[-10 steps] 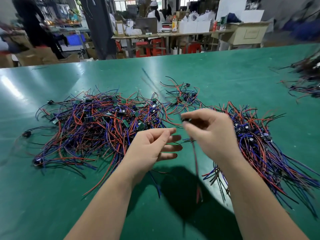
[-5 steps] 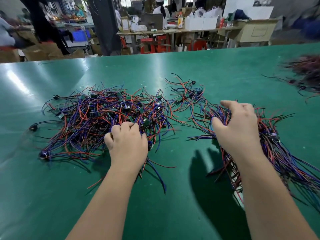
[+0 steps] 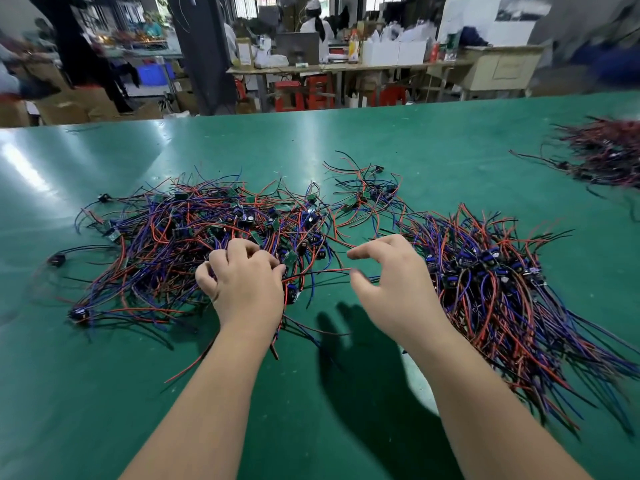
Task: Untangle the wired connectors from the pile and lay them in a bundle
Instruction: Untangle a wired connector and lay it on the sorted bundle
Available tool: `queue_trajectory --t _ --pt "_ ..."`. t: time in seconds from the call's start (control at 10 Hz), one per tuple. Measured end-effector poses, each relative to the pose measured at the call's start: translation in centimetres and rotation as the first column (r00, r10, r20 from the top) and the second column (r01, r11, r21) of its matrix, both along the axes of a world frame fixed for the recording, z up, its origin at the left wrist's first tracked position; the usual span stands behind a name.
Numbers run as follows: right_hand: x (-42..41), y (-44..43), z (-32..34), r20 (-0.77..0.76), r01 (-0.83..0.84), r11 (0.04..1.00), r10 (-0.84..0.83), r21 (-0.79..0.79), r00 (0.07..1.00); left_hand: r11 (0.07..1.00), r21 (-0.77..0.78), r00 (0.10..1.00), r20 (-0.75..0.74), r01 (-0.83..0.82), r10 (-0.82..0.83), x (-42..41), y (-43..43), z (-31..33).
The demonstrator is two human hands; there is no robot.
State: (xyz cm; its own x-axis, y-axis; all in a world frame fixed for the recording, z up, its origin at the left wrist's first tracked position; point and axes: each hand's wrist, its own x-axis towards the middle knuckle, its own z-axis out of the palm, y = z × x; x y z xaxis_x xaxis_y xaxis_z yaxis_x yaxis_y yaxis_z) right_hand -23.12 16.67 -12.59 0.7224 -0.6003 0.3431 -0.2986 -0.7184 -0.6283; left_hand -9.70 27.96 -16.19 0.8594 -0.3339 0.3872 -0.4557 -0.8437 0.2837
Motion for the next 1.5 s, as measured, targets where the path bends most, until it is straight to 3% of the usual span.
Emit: queue_trajectory --t 0.1,0.2,0.3,0.4,0.5,0.6,0.7,0.8,0.9,1.0,1.1,1.2,1.3,1.5 --pt "0.1 0.2 -0.2 0.004 -0.013 1.000 0.013 0.026 1.000 0.999 -0.033 1.000 0.003 0.016 -0.016 -0.2 0.0 -0.2" --pt "0.1 0.2 -0.2 0.008 -0.007 0.999 0.007 0.042 1.000 0.978 -0.202 0.996 0.086 0.055 -0.038 -0.4 0.0 0.4" --pt "0.1 0.3 -0.2 0.051 -0.018 0.997 0.014 0.077 0.999 0.870 -0.463 0.968 0.245 0.168 -0.057 -0.9 0.1 1.5" --pt "0.2 0.3 0.0 0.143 -0.031 0.983 0.005 0.182 0.990 0.718 -0.620 0.933 0.339 0.316 -0.118 -2.0 0.4 2.7" --pt "0.1 0.2 0.9 0.324 -0.155 0.884 0.004 0.441 0.946 0.401 -0.796 0.837 0.227 0.454 -0.498 -3.6 0.4 3.8" --pt "0.1 0.2 1.7 0.526 -0.434 0.576 0.009 0.692 0.851 0.230 -0.963 0.483 -0.137 0.139 -0.865 -4.9 0.1 5.1" --pt "-0.2 0.0 2.0 0.640 -0.594 0.358 -0.014 0.720 0.768 0.327 -0.940 -0.016 -0.327 -0.092 -0.945 -5.7 0.3 5.2" --pt "-0.5 -0.2 2.3 0.667 -0.635 0.324 0.017 0.702 0.745 0.404 -0.884 -0.308 -0.326 -0.234 -0.894 -5.8 1.0 5.6" --pt "-0.7 -0.4 2.4 0.688 -0.669 0.292 0.049 0.683 0.724 0.445 -0.797 -0.577 -0.151 -0.409 -0.802 -5.4 1.3 6.2" --pt "-1.1 -0.8 2.5 0.717 -0.716 0.211 0.084 0.665 0.691 0.472 -0.707 -0.661 -0.009 -0.526 -0.750 -5.2 1.5 6.4" --pt "-1.2 -0.9 2.5 0.699 -0.701 0.237 0.107 0.672 0.707 0.527 -0.660 -0.700 -0.001 -0.536 -0.714 -5.1 1.7 6.5" --pt "-0.8 -1.0 2.3 0.628 -0.605 0.346 0.056 0.717 0.776 0.598 -0.728 -0.489 -0.409 -0.335 -0.771 -5.5 0.9 6.1" --pt "-0.6 -1.3 1.7 0.568 -0.533 0.434 0.056 0.727 0.821 0.612 -0.760 -0.057 -0.616 -0.219 -0.785 -5.7 -0.1 5.2" --pt "-0.4 -1.4 0.8 0.381 -0.370 0.627 0.123 0.686 0.916 0.529 -0.847 0.204 -0.528 -0.058 -0.824 -5.6 -0.2 4.2"
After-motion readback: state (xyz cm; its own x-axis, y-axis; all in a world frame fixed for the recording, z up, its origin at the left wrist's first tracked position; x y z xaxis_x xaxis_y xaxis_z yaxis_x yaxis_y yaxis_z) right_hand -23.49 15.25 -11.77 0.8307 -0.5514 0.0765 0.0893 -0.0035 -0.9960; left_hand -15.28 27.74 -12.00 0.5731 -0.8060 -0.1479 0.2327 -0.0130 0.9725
